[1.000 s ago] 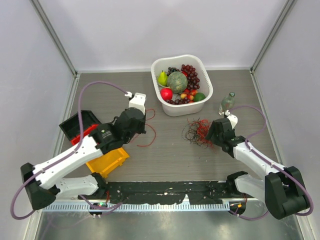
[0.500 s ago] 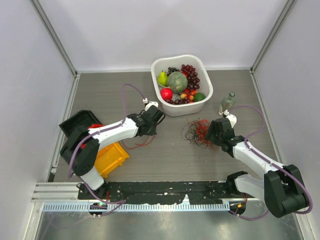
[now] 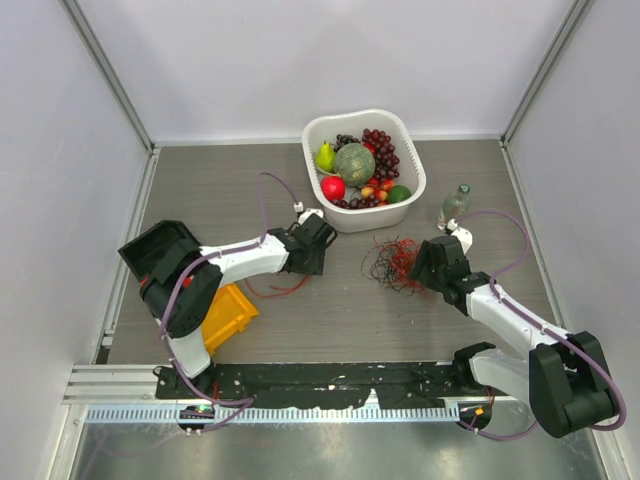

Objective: Untangle the cables

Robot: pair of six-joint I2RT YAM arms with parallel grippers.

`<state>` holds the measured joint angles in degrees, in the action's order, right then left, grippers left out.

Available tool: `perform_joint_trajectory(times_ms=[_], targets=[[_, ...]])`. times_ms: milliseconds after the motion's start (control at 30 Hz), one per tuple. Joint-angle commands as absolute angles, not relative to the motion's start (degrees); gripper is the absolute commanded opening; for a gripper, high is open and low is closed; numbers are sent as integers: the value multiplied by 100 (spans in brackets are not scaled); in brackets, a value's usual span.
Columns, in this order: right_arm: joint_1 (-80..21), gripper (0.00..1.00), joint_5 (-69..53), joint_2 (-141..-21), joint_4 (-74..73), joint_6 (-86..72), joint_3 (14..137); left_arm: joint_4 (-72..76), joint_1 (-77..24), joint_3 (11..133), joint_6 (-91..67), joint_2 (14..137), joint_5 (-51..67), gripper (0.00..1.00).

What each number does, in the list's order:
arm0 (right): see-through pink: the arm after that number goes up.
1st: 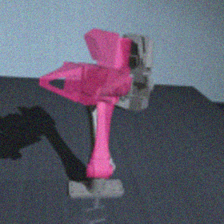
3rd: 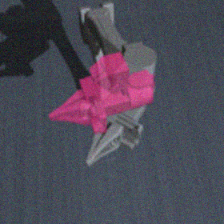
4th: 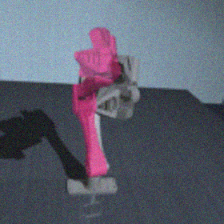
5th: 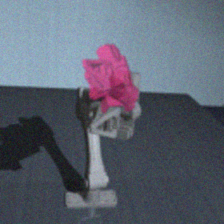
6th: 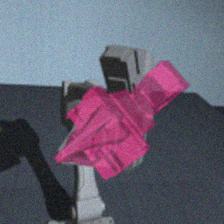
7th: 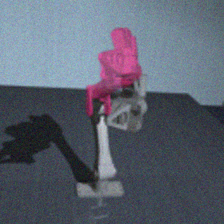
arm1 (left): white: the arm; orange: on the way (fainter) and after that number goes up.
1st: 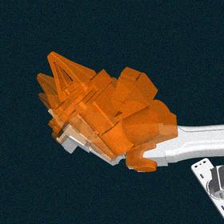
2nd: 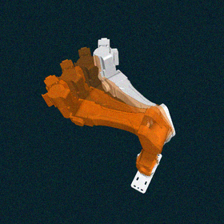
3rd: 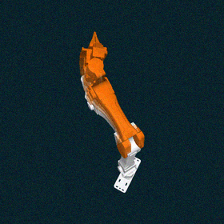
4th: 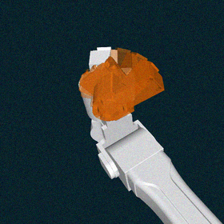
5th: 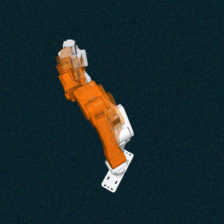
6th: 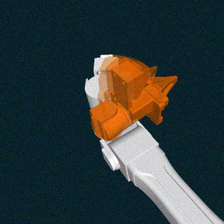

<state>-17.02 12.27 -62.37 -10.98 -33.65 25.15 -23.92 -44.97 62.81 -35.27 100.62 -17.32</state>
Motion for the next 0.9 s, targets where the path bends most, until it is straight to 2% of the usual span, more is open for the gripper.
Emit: perform_joint_trajectory(times_ms=[0,133,200,333,367,633,733,867], targets=[[-1696,67,1222,-6108,-879,-3287,2478,-2118,-4474,6539,-3358,10335,-1644,53],[-1696,66,1204,-6065,-861,-3296,2452,-2180,-4474,6688,-3331,10581,-1705,46],[-1696,66,1187,-6047,-835,-3287,2435,-2188,-4439,6680,-3383,10670,-1679,39],[-1705,67,1169,-5994,-826,-3287,2426,-1961,-4228,6408,-3629,10679,-1039,4],[-1696,66,1160,-5994,-817,-3278,2426,-1847,-4141,6294,-3682,10635,-863,0],[-1696,66,1134,-5950,-791,-3270,2391,-1186,-3832,5652,-3841,9153,421,0],[-1696,66,1134,-5933,-791,-3261,2391,-1353,-3736,5686,-3902,8396,527,0],[-1705,66,1116,-5924,-774,-3252,2382,-1958,-3586,5835,-3990,7499,90,0]])
